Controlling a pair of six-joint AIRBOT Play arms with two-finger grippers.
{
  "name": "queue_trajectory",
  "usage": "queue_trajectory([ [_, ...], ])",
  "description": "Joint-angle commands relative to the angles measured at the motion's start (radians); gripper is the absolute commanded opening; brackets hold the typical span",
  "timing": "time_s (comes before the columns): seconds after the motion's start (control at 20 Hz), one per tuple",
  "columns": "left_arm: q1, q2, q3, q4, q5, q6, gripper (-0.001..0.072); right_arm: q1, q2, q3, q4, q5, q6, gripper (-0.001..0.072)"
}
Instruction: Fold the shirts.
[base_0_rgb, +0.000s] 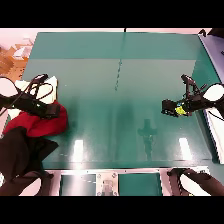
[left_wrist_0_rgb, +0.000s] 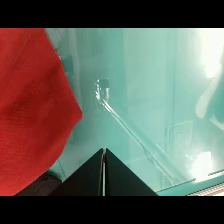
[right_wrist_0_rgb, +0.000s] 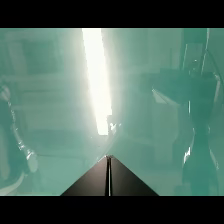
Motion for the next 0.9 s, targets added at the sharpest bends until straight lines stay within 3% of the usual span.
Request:
queue_trajectory([
  [0.0, 0.000, 0.001, 0.000, 0.000, 0.000, 0.000, 0.0022, 0.001, 0.001, 0.000, 0.000, 0.000, 0.000, 0.0011],
  [0.55, 0.000, 0.001, 0.000, 0.000, 0.004, 0.000, 0.0022, 0.001, 0.001, 0.000, 0.000, 0.000, 0.000, 0.0011],
  [0.85, 0.000, 0.001, 0.000, -0.008, 0.132, -0.004, 0.0022, 0.001, 0.001, 0.000, 0.000, -0.034, 0.000, 0.0011],
])
